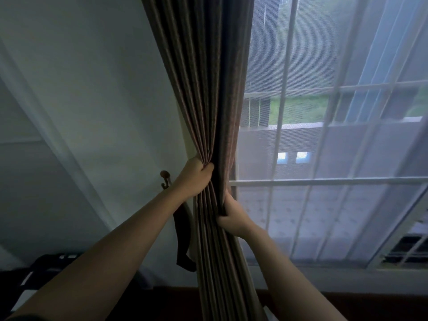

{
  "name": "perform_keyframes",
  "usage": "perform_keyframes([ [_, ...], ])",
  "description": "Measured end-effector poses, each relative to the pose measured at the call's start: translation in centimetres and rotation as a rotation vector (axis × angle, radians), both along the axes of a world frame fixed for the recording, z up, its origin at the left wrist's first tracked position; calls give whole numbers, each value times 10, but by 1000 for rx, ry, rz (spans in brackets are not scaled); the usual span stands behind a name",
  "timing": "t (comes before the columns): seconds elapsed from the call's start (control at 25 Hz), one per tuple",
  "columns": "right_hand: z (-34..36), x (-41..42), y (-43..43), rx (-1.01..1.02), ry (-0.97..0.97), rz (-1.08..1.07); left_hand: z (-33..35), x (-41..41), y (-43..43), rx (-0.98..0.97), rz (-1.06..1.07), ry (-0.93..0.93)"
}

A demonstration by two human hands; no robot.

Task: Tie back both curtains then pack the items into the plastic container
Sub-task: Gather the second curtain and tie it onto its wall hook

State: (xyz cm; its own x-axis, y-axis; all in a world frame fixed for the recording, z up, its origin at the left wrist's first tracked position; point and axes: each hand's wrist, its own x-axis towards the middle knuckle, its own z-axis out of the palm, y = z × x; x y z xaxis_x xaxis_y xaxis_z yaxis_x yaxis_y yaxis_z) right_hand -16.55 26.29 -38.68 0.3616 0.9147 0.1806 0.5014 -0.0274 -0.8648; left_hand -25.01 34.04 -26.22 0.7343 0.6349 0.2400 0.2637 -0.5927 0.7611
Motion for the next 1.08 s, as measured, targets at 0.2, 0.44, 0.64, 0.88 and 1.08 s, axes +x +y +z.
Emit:
perform_keyframes([
  [0.2, -8, -10, 3, -1, -3, 30, 2, -5, -7, -145, -84, 11],
  [0.44, -15, -35, 26, 132, -13, 13, 0, 10, -14, 81, 5, 59],
  [0.64, -37, -53, 5, 215, 224, -130, -3, -7, 3, 36, 53, 98],
  [0.88, 10, -22, 27, 386, 183, -330, -16, -26, 9, -136, 33, -125],
  [1.08, 47, -3, 37, 444, 384, -315, -17, -31, 11, -340, 101, -208],
])
